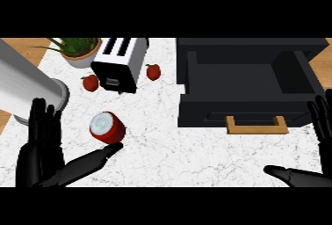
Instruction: Pick up the can, place it into the drawer and close the drawer
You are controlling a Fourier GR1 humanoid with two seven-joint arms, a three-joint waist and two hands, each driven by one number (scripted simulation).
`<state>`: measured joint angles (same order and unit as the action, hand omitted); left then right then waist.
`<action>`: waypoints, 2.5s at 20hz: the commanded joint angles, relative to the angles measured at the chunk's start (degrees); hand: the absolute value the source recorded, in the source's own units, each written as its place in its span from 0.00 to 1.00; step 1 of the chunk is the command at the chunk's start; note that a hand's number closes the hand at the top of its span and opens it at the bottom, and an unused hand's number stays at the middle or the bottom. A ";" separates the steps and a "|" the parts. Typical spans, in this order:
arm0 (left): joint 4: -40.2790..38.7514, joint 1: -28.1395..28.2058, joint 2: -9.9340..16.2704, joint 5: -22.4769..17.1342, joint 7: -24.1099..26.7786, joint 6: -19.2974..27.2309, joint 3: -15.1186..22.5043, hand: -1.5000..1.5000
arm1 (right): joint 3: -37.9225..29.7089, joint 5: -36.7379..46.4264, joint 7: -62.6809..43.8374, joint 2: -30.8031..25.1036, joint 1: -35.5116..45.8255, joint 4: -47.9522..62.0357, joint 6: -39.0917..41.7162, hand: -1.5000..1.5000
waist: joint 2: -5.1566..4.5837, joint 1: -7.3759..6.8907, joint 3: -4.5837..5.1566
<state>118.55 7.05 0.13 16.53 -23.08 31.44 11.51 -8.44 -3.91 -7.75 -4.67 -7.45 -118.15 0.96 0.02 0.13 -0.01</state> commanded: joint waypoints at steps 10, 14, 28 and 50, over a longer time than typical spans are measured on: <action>-22.78 -0.77 -0.13 -10.12 18.87 6.71 0.77 0.00 | -0.77 -0.87 -1.03 0.57 -6.38 -8.27 2.49 0.00 | 0.01 0.23 0.04; -24.48 2.75 -0.13 -13.93 25.15 5.89 -0.37 0.00 | -1.64 0.08 -0.19 1.21 -1.90 -3.80 1.16 0.00 | 0.00 -0.13 0.02; -50.54 -5.76 -0.13 -29.06 43.89 2.81 -8.27 0.00 | -2.89 -1.04 -5.40 1.89 -3.96 -10.35 2.28 0.00 | -0.04 0.16 0.05; -83.63 -22.87 2.33 -36.57 61.94 -8.55 -18.97 0.00 | -10.14 -6.32 -11.53 -2.55 1.46 -10.81 5.72 0.00 | -0.10 0.32 0.05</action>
<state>44.00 -11.51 1.96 -19.60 33.71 26.45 -4.46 -16.92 -8.25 -16.56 -5.64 -7.86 -128.15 6.52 -0.02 0.32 0.00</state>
